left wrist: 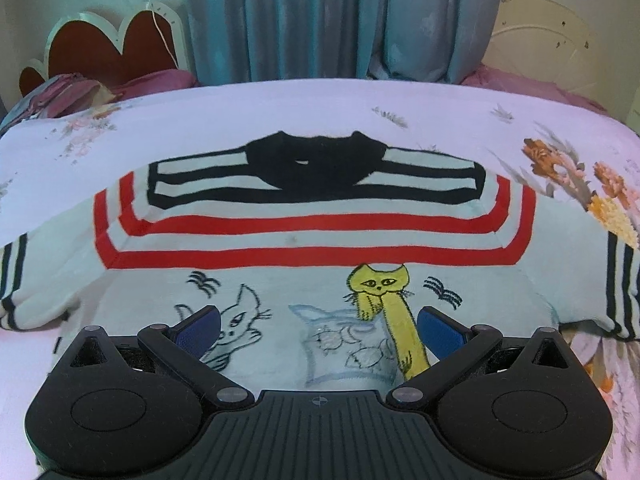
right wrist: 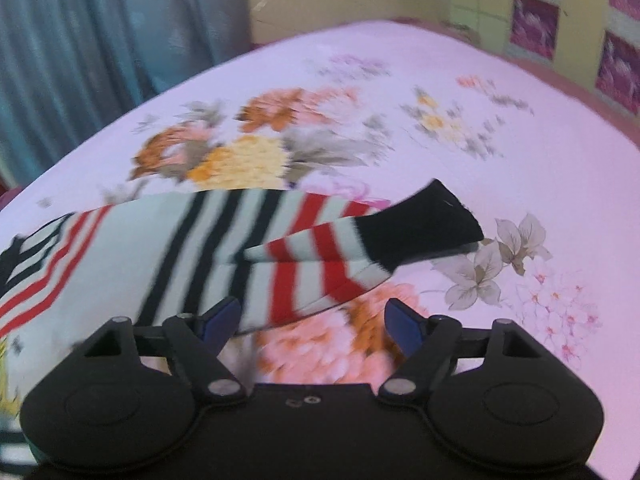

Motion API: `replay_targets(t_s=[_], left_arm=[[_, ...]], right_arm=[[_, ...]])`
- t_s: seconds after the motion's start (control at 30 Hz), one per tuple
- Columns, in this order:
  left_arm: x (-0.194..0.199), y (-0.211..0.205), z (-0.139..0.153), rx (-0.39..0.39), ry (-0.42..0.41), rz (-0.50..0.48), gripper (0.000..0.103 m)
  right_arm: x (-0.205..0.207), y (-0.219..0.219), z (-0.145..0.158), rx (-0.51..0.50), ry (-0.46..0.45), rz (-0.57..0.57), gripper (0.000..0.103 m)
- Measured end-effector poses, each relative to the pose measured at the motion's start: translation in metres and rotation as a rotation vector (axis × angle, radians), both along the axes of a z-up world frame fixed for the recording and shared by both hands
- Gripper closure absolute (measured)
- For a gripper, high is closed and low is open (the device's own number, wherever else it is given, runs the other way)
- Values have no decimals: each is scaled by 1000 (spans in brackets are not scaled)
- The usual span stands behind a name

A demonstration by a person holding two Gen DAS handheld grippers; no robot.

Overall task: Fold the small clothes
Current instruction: 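Move the right gripper to the black sleeve cuff and grasp it, then carry the held sleeve across the sweater body with the right gripper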

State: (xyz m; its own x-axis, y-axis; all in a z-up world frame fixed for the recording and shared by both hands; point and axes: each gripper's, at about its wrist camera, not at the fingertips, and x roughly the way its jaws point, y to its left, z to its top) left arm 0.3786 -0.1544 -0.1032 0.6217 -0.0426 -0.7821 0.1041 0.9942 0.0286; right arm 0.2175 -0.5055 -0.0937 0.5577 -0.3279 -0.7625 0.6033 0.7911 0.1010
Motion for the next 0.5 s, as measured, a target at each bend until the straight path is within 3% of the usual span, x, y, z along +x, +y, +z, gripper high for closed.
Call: replay_targets(t_s=[0.23,0.3,0.37,0.43,0.5], left_arm=[[13,-5,-13,-11,10,21,0],[16,-3,-15,-24,10,34,0],[18,-2,-16,-27,10,46,0],[19,-1,-16,-35,7,41,0],[20,0,-16,-43,8,31,0]], right_arm=[[14,-38,-25,90,-9,-68,29],[16,-39,-27,75,-28,-79,38],[19,-40,-27,59,-37,-85,58],[18,-42,-27,59,-63,-89,72],[18,-46,-25,66,-87,-87,81]])
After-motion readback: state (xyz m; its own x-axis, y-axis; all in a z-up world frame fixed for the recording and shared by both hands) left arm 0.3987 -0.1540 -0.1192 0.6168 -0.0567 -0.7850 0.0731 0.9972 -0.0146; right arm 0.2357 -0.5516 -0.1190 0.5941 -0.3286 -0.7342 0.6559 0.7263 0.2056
